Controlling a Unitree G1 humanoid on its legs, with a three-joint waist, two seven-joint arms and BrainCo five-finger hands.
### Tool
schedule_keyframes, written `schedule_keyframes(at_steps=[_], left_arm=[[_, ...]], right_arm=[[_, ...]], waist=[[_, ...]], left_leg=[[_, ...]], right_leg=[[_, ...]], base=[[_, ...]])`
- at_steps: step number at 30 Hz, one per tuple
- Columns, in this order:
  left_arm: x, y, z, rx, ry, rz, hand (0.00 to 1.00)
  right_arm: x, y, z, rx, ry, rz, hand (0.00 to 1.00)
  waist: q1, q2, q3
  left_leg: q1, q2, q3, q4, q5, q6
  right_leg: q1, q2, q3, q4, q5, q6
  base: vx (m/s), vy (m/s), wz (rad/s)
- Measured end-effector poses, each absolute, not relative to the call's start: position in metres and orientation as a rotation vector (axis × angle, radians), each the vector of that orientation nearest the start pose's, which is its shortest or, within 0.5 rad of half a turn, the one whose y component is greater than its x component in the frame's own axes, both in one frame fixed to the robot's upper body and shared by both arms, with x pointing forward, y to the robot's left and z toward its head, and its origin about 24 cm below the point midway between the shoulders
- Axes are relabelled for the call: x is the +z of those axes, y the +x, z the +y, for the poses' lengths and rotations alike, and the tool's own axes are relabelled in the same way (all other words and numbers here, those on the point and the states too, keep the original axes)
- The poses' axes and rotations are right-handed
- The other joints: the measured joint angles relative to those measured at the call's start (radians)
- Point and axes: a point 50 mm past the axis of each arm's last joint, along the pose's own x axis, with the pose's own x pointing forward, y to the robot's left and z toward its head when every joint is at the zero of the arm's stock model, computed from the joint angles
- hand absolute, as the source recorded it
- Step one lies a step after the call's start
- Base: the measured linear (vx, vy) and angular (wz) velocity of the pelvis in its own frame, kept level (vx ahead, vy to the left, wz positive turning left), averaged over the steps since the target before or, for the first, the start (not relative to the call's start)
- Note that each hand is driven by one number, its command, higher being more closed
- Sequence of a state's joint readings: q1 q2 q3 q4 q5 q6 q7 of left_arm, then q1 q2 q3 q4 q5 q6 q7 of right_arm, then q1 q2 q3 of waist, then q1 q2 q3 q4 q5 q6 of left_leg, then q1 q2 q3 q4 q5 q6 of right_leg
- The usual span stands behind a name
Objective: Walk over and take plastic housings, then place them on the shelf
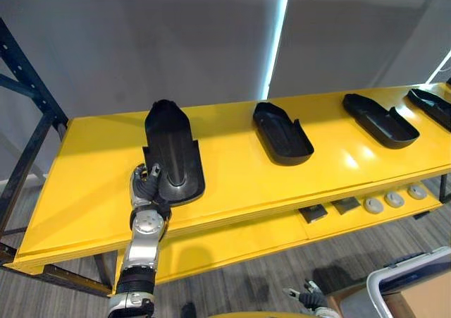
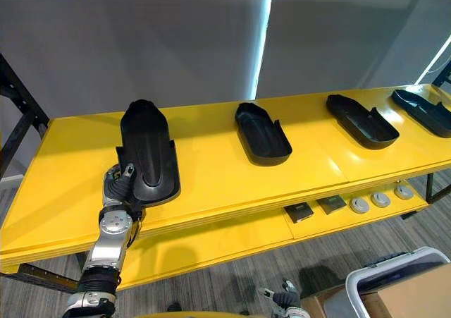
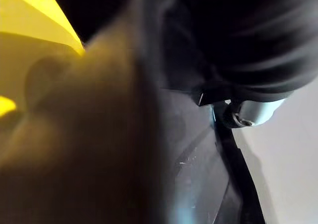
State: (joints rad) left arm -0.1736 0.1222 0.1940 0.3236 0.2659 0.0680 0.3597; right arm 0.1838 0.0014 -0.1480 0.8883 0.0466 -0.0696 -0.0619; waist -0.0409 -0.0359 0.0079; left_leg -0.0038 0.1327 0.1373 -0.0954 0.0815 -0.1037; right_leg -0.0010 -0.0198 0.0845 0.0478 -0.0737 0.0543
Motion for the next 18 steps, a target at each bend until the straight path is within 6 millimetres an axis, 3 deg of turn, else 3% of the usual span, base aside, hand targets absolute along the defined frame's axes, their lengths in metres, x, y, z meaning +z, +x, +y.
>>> schedule_keyframes(at_steps=[10,18], left_arm=[[0.031,0.274,0.231,0.569,0.343,0.110,0.00],[0.092,0.268,0.204,0.558,0.246,-0.212,0.00]], right_arm=[[-0.154,0.091,-0.181,-0.278,0.086,0.993,0.00],[-0.154,0.089,-0.180,-0.281,0.091,0.994,0.00]], waist=[[0.002,-0.009,0.004],[0.005,-0.013,0.008]], left_leg=[[0.005,0.000,-0.027,0.002,0.002,0.002],[0.009,0.001,-0.027,0.009,-0.004,0.006]], right_leg=[[0.033,0.001,-0.020,-0.008,0.002,-0.003],[0.034,0.002,-0.005,0.005,-0.008,-0.001]], base=[[0.07,-0.007,0.07],[-0.04,0.003,0.00]])
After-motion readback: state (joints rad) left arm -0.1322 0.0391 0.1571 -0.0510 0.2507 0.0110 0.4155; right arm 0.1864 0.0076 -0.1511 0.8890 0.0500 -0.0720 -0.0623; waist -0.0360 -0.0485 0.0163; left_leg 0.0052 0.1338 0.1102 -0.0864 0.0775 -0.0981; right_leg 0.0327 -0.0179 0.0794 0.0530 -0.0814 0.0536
